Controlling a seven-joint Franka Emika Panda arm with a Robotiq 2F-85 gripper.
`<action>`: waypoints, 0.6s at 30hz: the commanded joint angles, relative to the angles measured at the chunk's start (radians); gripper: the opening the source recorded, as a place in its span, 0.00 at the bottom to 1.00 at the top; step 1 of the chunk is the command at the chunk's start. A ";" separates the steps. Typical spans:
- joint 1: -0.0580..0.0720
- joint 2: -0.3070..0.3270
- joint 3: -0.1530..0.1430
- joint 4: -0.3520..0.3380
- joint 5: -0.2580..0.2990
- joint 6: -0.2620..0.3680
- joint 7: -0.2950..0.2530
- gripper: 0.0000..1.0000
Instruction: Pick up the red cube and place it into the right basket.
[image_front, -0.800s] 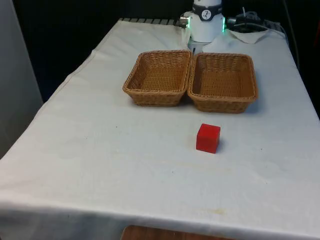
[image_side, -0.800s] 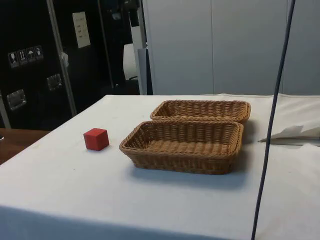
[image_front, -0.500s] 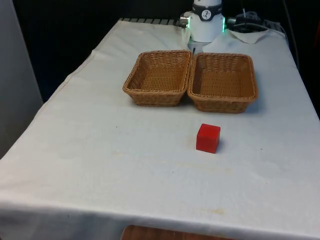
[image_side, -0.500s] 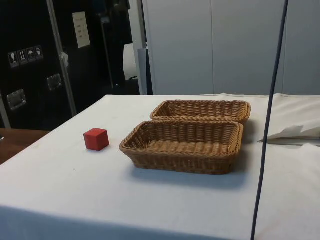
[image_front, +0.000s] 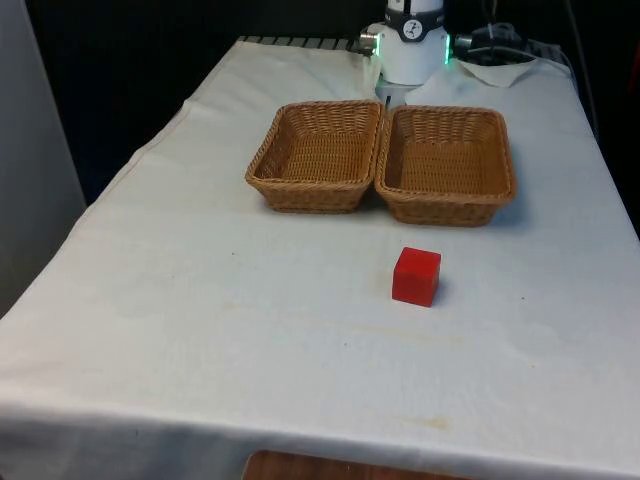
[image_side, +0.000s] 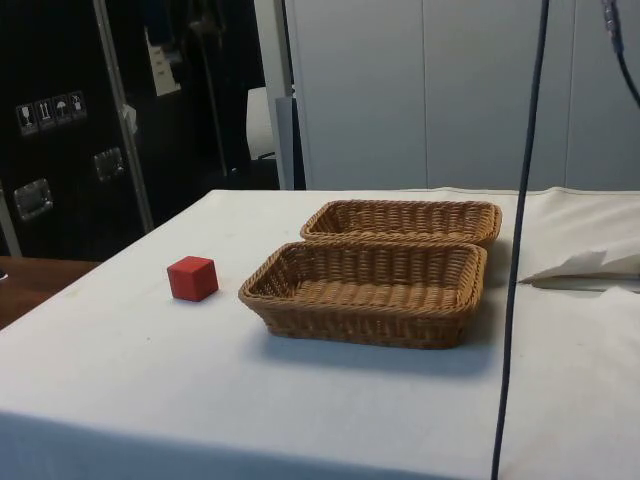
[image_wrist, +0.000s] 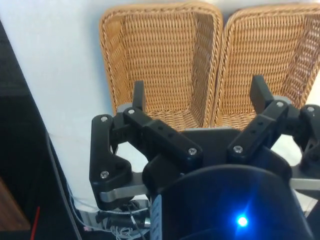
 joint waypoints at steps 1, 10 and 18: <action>0.001 0.014 0.002 0.015 0.003 -0.010 0.007 1.00; -0.001 0.079 0.014 0.057 0.007 0.025 0.025 1.00; -0.002 0.116 0.019 0.064 0.009 0.090 0.038 1.00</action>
